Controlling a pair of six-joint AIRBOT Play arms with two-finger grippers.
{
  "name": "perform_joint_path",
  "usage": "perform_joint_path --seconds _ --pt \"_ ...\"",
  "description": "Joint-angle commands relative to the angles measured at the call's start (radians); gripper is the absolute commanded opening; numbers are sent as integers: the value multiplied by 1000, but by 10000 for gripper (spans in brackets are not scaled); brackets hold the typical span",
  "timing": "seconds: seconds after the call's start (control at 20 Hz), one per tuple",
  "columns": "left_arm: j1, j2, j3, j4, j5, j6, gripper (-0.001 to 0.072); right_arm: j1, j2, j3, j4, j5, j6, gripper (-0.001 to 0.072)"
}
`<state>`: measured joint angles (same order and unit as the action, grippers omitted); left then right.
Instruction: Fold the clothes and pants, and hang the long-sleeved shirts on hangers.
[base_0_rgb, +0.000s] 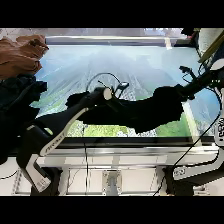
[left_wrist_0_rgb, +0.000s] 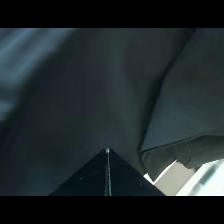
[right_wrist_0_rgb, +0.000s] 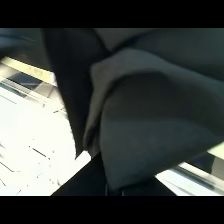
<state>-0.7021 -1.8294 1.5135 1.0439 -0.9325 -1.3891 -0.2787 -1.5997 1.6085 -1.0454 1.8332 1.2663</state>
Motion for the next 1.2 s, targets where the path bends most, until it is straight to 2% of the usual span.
perform_joint_path --seconds 0.0,0.15,0.35,0.6,0.75,0.85,1.15 --pt "-40 -64 -5 -78 70 -10 24 82 11 109 49 -5 36 9" --pt "-29 -64 -5 -87 89 -10 24 174 10 200 45 -79 105 9" --pt "34 9 -2 -82 60 -9 24 305 6 209 -3 -208 226 9" --pt "218 235 -2 76 -112 -10 25 441 3 209 -71 -358 364 9" --pt "338 360 -2 109 -204 -9 25 496 -5 209 -69 -431 439 9" --pt "399 423 -2 109 -217 -9 25 542 -13 209 -70 -465 488 9" --pt "451 499 -3 109 -218 18 25 767 -72 209 -70 -559 554 9"
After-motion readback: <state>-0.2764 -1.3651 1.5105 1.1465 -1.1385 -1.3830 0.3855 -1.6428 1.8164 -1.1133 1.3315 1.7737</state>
